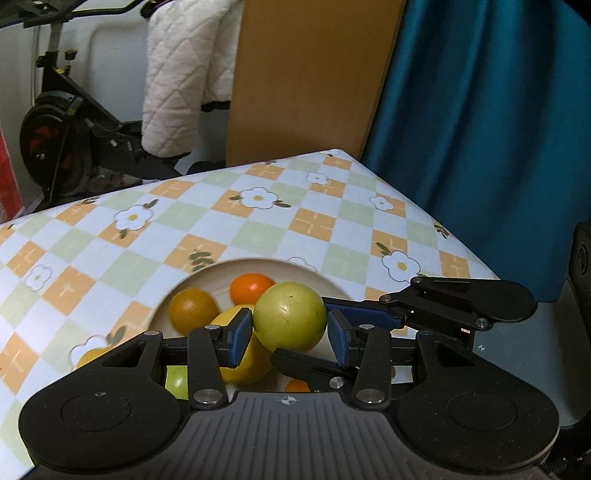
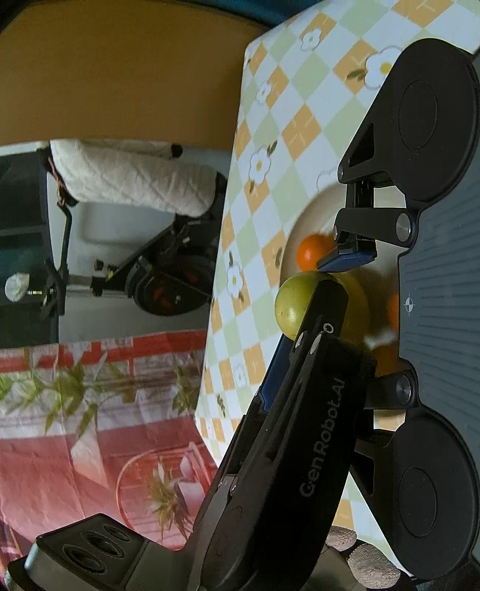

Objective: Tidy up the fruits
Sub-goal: 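Carry the pale apple onto the plate and open the left gripper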

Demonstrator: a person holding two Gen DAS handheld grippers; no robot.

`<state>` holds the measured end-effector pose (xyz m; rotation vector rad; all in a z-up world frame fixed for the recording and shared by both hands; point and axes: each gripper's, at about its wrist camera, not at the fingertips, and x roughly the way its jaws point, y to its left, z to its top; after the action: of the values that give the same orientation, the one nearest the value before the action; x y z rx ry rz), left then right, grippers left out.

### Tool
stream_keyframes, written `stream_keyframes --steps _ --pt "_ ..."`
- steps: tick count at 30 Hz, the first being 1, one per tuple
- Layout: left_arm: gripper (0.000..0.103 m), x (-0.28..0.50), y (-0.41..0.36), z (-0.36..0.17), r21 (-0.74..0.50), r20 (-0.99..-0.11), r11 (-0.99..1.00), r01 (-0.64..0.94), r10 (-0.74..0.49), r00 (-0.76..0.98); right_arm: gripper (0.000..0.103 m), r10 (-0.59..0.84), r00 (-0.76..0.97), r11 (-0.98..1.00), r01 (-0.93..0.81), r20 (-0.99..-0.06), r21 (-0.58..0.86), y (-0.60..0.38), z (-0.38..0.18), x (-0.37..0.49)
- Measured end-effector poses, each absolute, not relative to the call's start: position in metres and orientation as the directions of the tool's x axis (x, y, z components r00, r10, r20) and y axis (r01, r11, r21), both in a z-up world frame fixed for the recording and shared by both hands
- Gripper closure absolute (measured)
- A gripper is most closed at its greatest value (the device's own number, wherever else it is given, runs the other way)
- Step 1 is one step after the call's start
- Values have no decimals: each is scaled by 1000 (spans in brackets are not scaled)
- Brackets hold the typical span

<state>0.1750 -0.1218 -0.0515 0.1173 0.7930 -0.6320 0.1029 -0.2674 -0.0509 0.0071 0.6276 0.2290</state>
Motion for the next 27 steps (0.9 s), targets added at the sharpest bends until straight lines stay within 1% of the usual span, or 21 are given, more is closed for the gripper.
stream_keyframes --steps 11,27 --pt "56 199 -154 -64 -106 -734 798 594 -465 495 64 194 788 981 -159 -585 112 -303 -72 119" --pt "56 221 -170 -77 -82 -767 795 602 -436 471 64 197 775 980 -131 -600 153 -324 -95 140"
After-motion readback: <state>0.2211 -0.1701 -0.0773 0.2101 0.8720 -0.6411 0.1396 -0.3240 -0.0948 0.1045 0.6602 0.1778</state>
